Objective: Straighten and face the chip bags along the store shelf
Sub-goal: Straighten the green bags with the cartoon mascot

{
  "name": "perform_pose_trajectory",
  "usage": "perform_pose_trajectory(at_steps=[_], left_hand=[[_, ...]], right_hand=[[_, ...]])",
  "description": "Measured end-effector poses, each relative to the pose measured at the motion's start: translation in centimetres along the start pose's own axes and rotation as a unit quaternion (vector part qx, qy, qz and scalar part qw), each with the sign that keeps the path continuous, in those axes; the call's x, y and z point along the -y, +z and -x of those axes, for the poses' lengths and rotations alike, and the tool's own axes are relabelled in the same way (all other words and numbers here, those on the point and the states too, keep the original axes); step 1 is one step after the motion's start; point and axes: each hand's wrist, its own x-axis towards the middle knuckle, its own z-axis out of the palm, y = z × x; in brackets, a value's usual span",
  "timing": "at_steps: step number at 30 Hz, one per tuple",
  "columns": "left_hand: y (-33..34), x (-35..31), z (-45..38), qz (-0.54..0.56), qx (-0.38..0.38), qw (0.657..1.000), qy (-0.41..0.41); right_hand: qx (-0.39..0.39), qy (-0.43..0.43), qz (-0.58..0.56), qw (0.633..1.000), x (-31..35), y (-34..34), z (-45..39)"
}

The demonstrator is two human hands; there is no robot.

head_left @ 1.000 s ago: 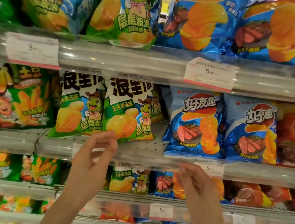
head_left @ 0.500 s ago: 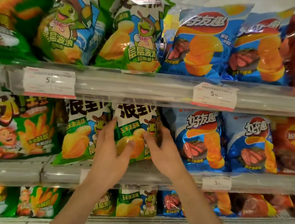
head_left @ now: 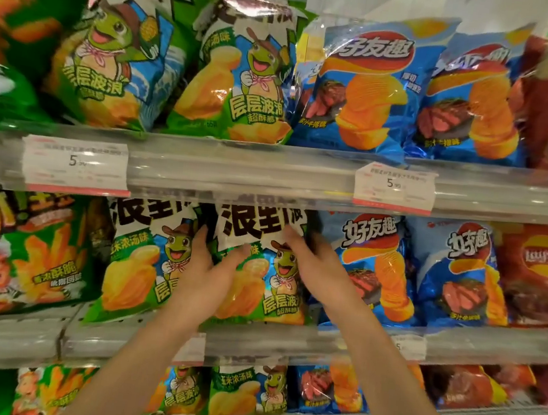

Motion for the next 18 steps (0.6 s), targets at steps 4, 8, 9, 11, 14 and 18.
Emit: perform_pose_trajectory(at_steps=[4, 8, 9, 11, 14, 18], left_hand=[[0.1, -1.6, -2.1, 0.013, 0.007, 0.998, -0.057], [0.8, -2.6, -3.0, -0.02, 0.005, 0.998, -0.06], [0.9, -2.7, -3.0, -0.017, 0.005, 0.998, -0.062], [1.1, -2.7, -2.9, 0.001, -0.003, 0.998, -0.066], [1.2, -2.1, -2.8, 0.014, -0.015, 0.998, -0.051], [1.0, -1.6, -2.4, 0.02, -0.032, 0.999, -0.036]], right_hand=[[0.01, 0.081, -0.025, 0.996, 0.8, 0.6, -3.6], [0.018, 0.103, -0.069, 0.992, -1.5, 1.2, -6.8], [0.018, 0.106, -0.074, 0.991, -1.7, 1.3, -6.9], [0.021, 0.115, -0.076, 0.99, -1.1, 1.4, -6.1], [0.015, 0.125, -0.086, 0.988, 0.5, 1.6, -4.2], [-0.001, 0.125, -0.063, 0.99, 1.9, 1.9, -0.9]])
